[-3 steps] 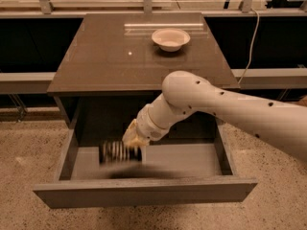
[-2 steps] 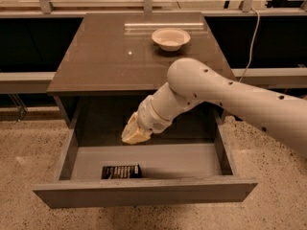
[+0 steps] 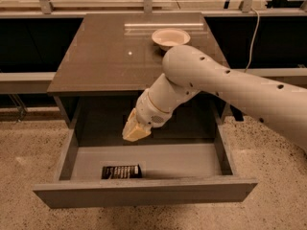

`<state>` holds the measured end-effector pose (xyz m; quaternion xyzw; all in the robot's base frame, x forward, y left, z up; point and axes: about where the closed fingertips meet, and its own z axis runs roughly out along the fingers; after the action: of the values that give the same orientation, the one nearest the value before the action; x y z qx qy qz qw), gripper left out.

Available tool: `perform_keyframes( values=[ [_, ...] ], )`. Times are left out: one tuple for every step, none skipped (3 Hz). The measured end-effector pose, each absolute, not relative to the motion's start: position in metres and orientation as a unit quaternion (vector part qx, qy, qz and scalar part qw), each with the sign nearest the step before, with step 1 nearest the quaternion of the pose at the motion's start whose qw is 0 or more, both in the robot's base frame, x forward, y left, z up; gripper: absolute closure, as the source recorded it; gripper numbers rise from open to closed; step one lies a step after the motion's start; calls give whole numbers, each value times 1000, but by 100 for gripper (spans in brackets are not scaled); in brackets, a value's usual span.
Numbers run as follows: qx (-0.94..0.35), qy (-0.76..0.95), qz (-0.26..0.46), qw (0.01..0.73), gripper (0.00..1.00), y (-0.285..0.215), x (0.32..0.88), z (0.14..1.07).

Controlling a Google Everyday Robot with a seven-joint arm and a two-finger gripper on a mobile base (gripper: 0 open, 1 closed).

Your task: Pick rxbar chocolate from top drawer and place on counter

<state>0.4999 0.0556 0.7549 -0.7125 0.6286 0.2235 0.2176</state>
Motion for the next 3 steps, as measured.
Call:
perform_keyframes(
  values=[
    [-711, 643, 215, 188, 51, 53, 503, 736],
    [-707, 656, 206, 166, 28, 50, 504, 715],
    [-707, 663, 194, 153, 4, 52, 506, 700]
  ],
)
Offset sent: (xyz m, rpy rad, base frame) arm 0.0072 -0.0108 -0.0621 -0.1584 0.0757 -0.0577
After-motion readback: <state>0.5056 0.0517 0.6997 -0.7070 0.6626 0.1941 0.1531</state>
